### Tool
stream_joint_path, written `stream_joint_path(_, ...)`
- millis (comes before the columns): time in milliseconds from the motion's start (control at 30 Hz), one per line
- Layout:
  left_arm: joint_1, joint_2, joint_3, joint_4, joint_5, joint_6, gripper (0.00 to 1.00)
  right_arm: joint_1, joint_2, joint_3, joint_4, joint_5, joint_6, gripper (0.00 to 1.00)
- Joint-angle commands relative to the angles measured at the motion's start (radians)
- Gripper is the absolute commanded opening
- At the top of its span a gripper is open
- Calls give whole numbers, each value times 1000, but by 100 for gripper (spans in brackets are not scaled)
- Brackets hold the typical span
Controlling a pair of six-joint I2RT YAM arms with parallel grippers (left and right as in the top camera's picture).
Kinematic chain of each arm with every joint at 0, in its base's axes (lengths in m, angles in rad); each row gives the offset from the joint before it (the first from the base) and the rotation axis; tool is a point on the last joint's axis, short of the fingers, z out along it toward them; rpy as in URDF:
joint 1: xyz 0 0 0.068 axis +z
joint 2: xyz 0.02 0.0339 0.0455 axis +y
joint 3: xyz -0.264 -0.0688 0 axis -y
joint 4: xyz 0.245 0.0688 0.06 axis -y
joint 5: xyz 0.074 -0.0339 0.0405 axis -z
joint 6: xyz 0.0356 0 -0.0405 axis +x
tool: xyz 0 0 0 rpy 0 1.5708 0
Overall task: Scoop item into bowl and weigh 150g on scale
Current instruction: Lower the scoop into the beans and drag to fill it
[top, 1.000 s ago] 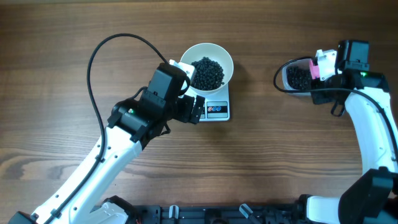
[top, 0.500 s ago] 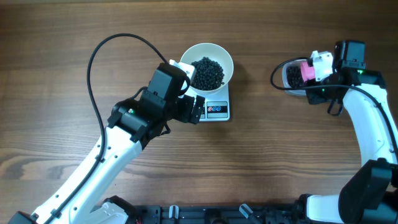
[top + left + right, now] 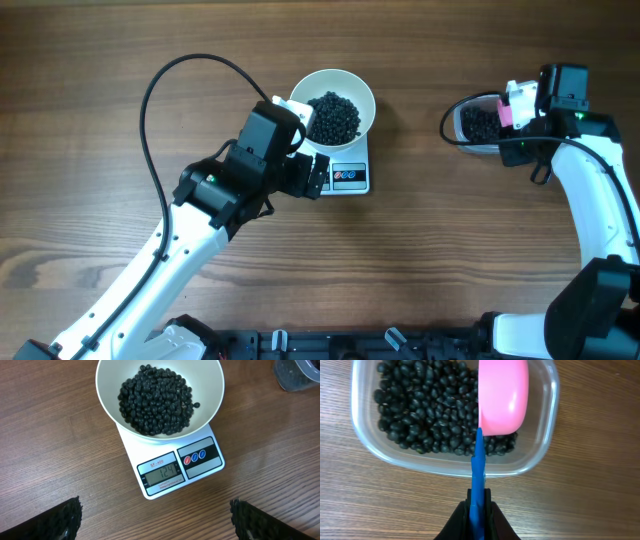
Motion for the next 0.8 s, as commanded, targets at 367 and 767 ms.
stream_joint_path(367, 2, 8, 14, 2, 8, 11, 100, -2, -7, -4, 11, 40, -19, 4)
stream_joint_path(767, 2, 7, 14, 2, 8, 11, 100, -2, 22, -4, -2, 0, -19, 4)
